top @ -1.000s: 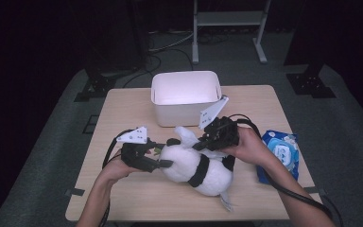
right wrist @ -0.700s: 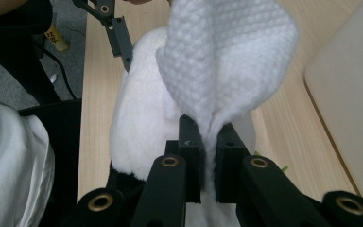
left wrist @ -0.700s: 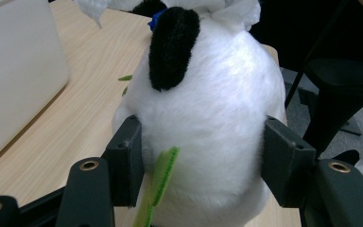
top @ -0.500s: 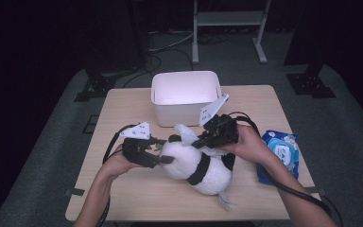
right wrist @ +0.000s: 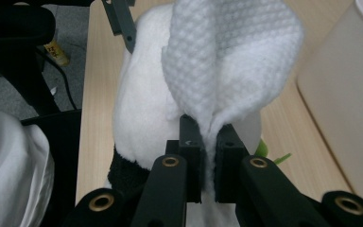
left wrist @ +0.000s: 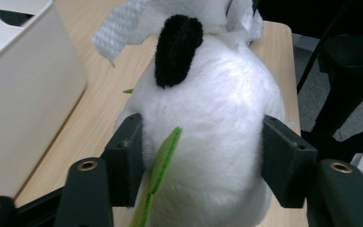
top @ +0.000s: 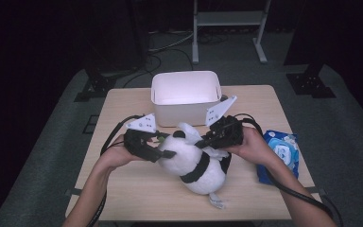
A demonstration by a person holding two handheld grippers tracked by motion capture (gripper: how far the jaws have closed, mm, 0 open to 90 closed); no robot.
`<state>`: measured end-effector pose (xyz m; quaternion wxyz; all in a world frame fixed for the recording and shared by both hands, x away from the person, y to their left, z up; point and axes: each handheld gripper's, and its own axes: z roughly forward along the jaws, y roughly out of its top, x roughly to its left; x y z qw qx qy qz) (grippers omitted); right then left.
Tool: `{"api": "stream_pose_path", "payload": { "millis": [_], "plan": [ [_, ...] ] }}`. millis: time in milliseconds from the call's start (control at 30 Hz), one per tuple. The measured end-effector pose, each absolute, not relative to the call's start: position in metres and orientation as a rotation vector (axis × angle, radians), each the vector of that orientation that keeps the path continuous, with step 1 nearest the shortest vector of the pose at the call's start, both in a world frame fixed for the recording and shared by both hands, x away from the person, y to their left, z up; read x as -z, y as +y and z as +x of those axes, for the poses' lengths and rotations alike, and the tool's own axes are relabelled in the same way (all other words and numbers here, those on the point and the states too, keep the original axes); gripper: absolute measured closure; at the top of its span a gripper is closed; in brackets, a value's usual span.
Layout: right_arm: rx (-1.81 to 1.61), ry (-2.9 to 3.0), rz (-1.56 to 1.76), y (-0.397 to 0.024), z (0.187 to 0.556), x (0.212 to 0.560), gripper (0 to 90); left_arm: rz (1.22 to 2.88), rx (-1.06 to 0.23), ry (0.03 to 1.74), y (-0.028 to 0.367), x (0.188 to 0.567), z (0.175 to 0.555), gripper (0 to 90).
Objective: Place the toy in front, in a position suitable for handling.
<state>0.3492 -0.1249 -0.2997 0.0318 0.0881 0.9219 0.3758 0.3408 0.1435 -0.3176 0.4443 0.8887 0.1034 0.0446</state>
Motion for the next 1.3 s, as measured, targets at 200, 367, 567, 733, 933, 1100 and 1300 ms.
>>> {"api": "stream_pose_path", "payload": {
  "millis": [200, 367, 567, 733, 933, 1100, 1300],
  "plan": [
    [-1.182, 2.841, 0.318, -0.147, 0.345, 0.309, 84.2, 2.185, -0.091, 0.241, 0.126, 0.315, 0.342, 33.1],
    [-1.203, 2.832, 0.343, -0.162, 0.342, 0.315, 84.2, 2.173, -0.078, 0.235, 0.117, 0.315, 0.343, 31.5],
    [-1.224, 2.835, 0.367, -0.174, 0.344, 0.312, 84.1, 2.18, -0.083, 0.218, 0.106, 0.312, 0.343, 33.2],
    [-1.248, 2.8, 0.322, -0.168, 0.344, 0.293, 84.1, 2.182, -0.077, 0.194, 0.097, 0.31, 0.341, 33.6],
    [-1.119, 2.832, 0.263, -0.147, 0.342, 0.283, 84.3, 2.214, -0.081, 0.176, 0.09, 0.311, 0.341, 32.8],
    [-1.114, 2.849, 0.29, -0.15, 0.341, 0.292, 84.9, 2.167, -0.068, 0.217, 0.096, 0.314, 0.341, 23.6],
    [-1.094, 2.84, 0.33, -0.161, 0.341, 0.294, 85.0, 2.128, -0.039, 0.283, 0.109, 0.326, 0.344, 15.6]
  ]
}}
